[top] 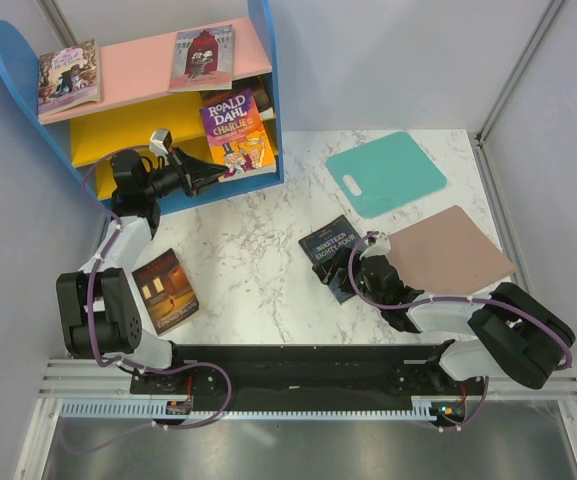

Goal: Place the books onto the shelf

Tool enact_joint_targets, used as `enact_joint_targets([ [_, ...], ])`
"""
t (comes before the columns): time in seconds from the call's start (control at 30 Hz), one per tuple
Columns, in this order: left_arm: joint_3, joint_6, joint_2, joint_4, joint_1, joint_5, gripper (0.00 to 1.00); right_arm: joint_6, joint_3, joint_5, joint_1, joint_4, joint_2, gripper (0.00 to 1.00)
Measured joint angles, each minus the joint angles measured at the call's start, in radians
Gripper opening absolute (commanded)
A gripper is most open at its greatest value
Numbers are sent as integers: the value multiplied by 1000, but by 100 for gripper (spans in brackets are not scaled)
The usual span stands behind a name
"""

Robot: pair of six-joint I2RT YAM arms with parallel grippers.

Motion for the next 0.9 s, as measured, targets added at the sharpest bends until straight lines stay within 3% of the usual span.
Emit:
enact_joint_targets([
  [0.3, 4, 18, -27, -35, 19, 4, 2, -5, 3, -4, 0, 6, 8, 98],
  [0.5, 131, -11, 29, -31, 23, 19, 2, -7, 6, -6, 0, 6, 10, 98],
  [0.9, 226, -142, 164, 108, 22, 18, 2, -8, 7, -7, 0, 6, 11, 98],
])
